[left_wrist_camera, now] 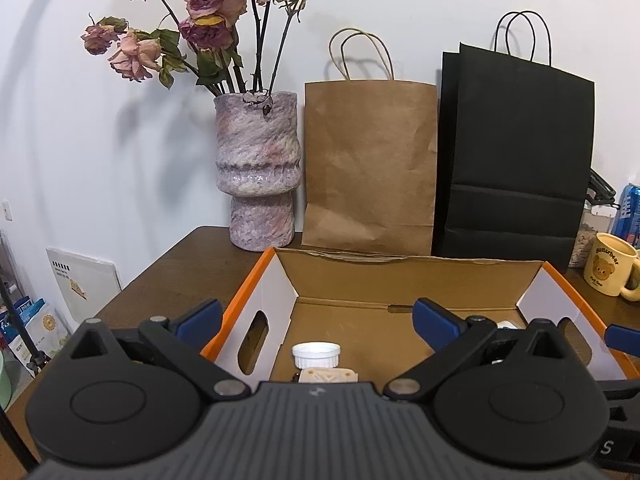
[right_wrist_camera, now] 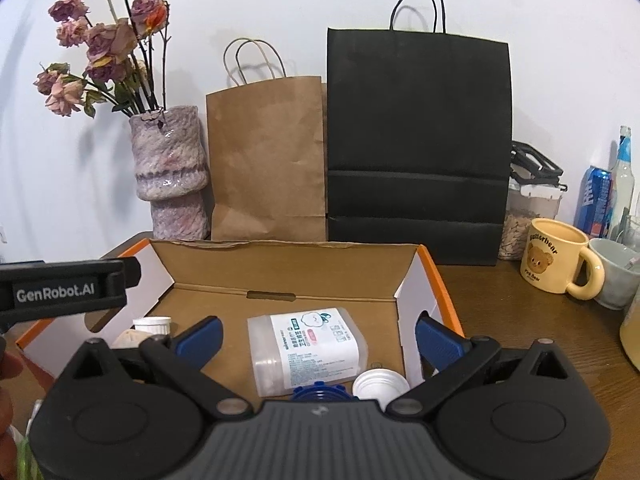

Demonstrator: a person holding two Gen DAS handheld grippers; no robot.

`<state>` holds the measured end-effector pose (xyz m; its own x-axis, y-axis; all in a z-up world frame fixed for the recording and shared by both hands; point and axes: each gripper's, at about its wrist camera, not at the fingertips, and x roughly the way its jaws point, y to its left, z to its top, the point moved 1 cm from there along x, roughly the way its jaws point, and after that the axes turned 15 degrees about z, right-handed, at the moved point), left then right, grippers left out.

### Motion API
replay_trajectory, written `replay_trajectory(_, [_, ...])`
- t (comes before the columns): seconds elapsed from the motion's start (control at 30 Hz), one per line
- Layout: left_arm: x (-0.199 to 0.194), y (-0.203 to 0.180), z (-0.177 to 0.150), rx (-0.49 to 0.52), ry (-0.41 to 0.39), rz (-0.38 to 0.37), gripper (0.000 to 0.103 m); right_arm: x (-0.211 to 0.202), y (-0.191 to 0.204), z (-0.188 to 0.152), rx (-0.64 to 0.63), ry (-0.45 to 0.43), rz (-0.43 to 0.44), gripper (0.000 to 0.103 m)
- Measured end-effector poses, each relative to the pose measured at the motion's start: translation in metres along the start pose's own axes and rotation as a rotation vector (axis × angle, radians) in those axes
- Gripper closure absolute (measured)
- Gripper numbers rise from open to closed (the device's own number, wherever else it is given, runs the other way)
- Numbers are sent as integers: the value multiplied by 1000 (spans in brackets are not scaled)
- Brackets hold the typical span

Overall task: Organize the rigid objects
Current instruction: 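Move both open tools back from the box toward the bottles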

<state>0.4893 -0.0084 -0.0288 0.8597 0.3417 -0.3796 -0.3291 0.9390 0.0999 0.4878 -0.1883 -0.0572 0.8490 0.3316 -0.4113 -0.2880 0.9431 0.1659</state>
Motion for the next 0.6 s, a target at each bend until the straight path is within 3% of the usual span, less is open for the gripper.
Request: replay_trajectory(0.6, [-40,24,-13,-5,-20,-2,0,-48,19,-20,-44,-17,11,0])
